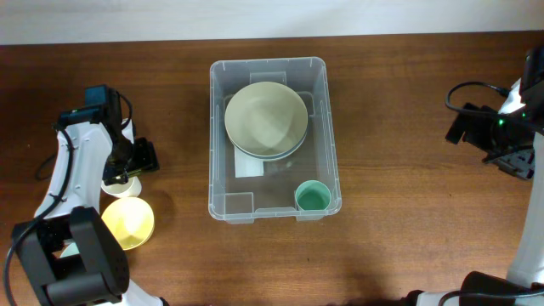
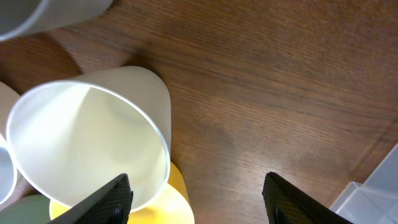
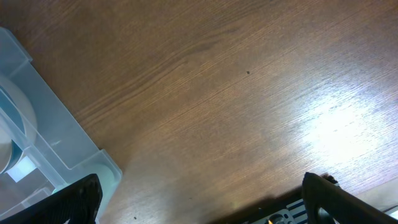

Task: Pack container
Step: 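Grasp the cream cup with the left gripper and lift it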

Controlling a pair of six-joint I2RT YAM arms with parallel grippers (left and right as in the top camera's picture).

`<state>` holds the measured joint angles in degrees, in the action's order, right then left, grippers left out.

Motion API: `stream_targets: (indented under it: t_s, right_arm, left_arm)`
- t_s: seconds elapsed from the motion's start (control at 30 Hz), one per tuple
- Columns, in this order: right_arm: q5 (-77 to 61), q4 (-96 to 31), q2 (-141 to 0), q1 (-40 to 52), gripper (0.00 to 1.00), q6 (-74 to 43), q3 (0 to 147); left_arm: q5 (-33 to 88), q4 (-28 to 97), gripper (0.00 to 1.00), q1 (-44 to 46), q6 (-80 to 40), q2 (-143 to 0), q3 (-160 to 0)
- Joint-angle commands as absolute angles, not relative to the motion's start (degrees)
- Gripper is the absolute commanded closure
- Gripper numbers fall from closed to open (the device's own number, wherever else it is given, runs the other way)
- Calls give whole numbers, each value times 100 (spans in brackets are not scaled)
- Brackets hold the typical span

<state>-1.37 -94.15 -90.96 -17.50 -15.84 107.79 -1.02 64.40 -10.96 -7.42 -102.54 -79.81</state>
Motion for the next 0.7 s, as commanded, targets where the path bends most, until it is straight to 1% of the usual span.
stream_targets:
  t_s: [0.0,0.27,0.37,0.43,0.5,0.53,0.57,0.67]
  right_arm:
    - [-45,-9408,-9105,-1732,2,-1544,10779]
    - [-43,-9411,-9105,-1732,2,-1544,10779]
    - [-43,-9411,-9105,-1732,2,-1544,10779]
    - [-43,-9411,-9105,-1732,2,-1544,10779]
    - [-43,-9411,-9105,-1732,2,-1544,10779]
    - [-43,-9411,-9105,-1732,2,-1544,10779]
    - [-43,-9411,-9105,-1732,2,-1544,10779]
    - [-43,-9411,-9105,-1732,2,-1544,10779]
  left_arm:
    - [-246,6381,31,-1120,-814,-10304,-7950]
    - [-283,6167,31,-1120,-814,-10816,-7881]
    - [-281,6040,35,-1120,-814,-10971,-7881]
    - [-281,5951,46,-1120,-814,-11006,-7881]
    - [-279,5870,63,-1114,-814,-11004,-7885]
    - [-276,5830,75,-1103,-814,-11004,-7885]
    - [-266,5806,81,-1090,-814,-11004,-7885]
    - [-261,5767,91,-1039,-814,-11004,-7885]
